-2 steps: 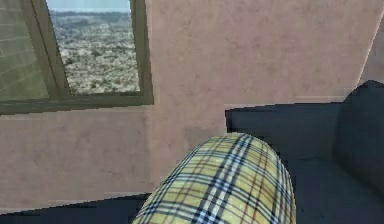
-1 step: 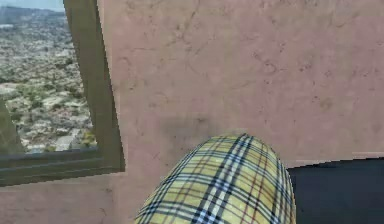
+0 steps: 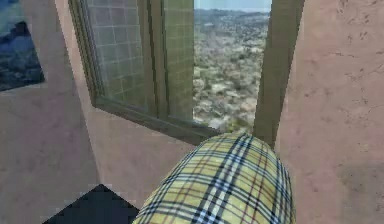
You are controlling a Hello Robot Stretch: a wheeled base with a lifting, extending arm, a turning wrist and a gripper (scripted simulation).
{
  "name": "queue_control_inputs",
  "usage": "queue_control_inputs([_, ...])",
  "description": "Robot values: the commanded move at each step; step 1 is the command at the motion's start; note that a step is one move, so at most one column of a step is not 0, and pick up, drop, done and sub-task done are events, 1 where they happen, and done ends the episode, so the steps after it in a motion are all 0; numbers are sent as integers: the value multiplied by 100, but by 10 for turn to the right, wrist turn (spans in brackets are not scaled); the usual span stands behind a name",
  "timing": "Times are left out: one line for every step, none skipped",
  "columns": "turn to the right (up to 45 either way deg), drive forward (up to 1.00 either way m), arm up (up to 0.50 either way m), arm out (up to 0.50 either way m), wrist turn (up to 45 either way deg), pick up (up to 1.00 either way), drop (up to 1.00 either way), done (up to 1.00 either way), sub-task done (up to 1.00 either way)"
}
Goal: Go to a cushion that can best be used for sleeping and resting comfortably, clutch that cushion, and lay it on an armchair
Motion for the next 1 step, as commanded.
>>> queue_control_inputs([-450, 0, 0, 0, 0, 0, 0, 0, 0])
